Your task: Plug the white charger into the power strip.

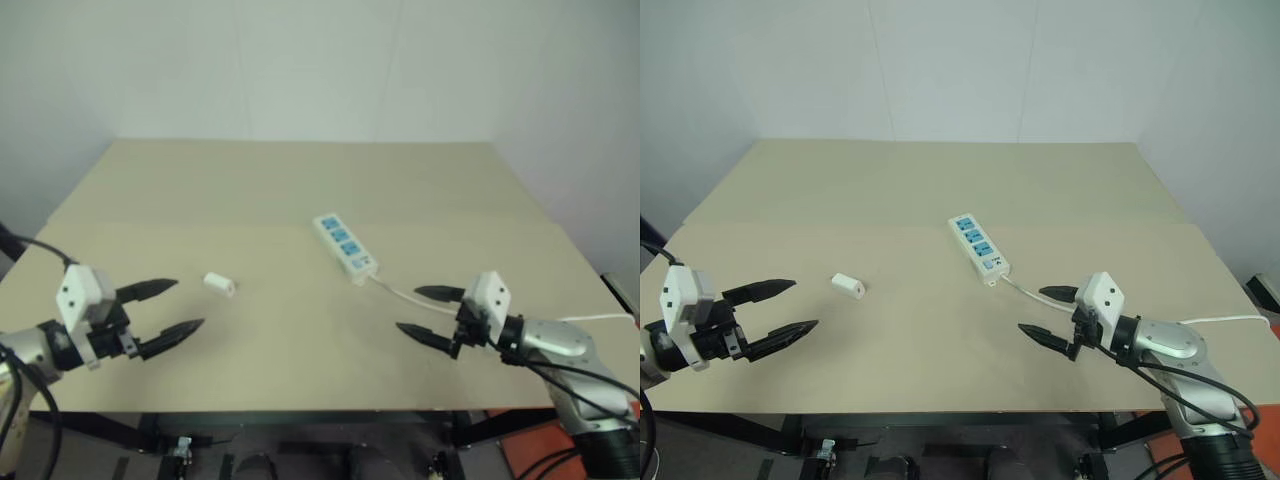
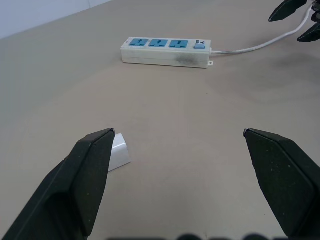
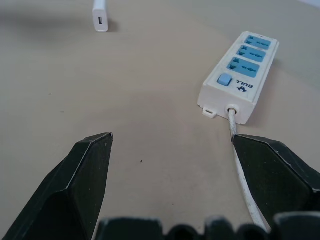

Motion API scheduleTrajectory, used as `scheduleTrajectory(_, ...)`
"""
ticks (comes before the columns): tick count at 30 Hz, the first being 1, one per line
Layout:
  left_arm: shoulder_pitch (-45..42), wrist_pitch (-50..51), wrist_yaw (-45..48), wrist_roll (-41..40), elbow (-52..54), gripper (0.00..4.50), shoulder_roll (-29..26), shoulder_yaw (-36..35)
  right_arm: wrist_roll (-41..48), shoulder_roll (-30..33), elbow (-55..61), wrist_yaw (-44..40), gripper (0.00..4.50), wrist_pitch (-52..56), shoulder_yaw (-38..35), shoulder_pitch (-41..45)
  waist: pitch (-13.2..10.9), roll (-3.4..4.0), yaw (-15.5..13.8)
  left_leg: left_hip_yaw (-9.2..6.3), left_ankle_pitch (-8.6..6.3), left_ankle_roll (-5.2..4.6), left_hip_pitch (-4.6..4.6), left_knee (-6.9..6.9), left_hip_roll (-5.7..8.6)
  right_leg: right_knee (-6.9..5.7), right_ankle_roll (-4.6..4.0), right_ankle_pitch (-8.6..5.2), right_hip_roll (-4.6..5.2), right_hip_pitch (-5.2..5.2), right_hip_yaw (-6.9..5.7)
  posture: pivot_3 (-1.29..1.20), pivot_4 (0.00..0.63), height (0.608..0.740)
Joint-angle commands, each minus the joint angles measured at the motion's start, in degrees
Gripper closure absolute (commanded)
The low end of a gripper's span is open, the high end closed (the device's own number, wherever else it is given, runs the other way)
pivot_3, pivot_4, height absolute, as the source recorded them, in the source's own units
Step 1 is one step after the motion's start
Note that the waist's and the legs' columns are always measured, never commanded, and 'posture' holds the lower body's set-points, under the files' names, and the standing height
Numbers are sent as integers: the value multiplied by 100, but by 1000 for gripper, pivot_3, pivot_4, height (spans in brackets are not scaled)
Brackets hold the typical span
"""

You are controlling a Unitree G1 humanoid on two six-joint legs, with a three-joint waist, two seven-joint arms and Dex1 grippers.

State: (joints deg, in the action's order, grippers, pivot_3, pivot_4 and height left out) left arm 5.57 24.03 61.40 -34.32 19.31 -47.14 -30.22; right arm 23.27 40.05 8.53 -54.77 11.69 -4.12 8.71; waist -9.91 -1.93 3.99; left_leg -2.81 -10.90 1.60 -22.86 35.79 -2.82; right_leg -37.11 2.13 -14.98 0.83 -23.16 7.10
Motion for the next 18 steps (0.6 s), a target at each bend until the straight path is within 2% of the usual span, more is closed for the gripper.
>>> scheduleTrajectory(1, -24, -54, 14, -135, 110, 0, -51, -22, 71, -3, 229, 62, 37, 34, -146, 21, 0, 0, 0, 1, 0, 0, 0, 0, 0, 0, 0, 0, 0, 0, 0, 0, 150, 740)
scheduleTrajectory(11, -117, -82, 14, -139, 45, 0, -72, 49, -66, -113, 180, 307, 37, 117, -29, 149, 0, 0, 1, 0, 0, 0, 0, 0, 0, 0, 0, 0, 0, 1, 0, 0, 150, 740)
scheduleTrajectory(18, -315, -99, 10, -125, -37, 0, -71, 232, -1420, -880, -359, 2050, 37, 1040, 731, 944, 2, 0, 11, 0, 1, 1, 3, 2, -1, -3, -2, 7, -4, -5, 2, 0, 150, 740)
